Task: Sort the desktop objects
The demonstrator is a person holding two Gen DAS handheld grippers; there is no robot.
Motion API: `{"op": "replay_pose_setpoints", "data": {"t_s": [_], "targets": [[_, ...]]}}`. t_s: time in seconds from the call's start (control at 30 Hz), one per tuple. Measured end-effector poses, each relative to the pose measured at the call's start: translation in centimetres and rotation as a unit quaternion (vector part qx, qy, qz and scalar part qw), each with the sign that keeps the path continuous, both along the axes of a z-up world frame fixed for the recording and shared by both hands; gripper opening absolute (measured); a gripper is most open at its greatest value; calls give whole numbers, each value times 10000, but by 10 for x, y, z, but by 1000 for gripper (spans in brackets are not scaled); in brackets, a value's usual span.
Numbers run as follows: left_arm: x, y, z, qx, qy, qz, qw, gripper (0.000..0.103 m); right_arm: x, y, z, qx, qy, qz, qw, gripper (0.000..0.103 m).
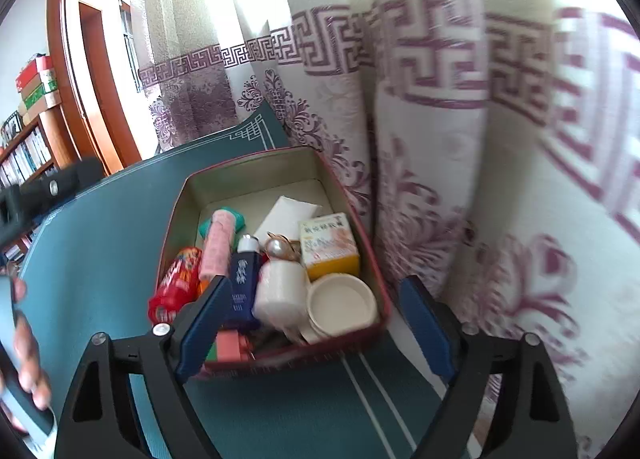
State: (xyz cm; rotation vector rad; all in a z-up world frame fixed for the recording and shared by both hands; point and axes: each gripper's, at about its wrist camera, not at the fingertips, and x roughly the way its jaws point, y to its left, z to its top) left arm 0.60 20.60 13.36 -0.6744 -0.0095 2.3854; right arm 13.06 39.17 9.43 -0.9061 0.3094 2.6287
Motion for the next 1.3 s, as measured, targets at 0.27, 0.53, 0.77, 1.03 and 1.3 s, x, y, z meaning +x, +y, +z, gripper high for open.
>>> {"op": "replay_pose_setpoints", "data": {"t_s": [0.27, 0.53, 0.77, 1.03, 1.3], "targets": [[27, -7, 24, -69, 408, 337, 9986, 91, 33, -24, 29, 493, 328, 40, 9982, 103], [43, -25, 39, -49, 755, 833, 9937, 91, 48, -53, 52, 890, 599, 163, 9941, 103], [67, -24, 49, -135, 1150, 804, 9900, 93, 55, -56, 53, 942, 555, 80, 9940, 103], [76, -24, 48, 150, 877, 243, 9957, 103, 63, -56, 52, 874, 548, 90, 9946, 103], [62, -6, 28, -65, 166, -159, 9997, 103, 63, -55, 44, 791, 453, 104, 9958, 103]]}}
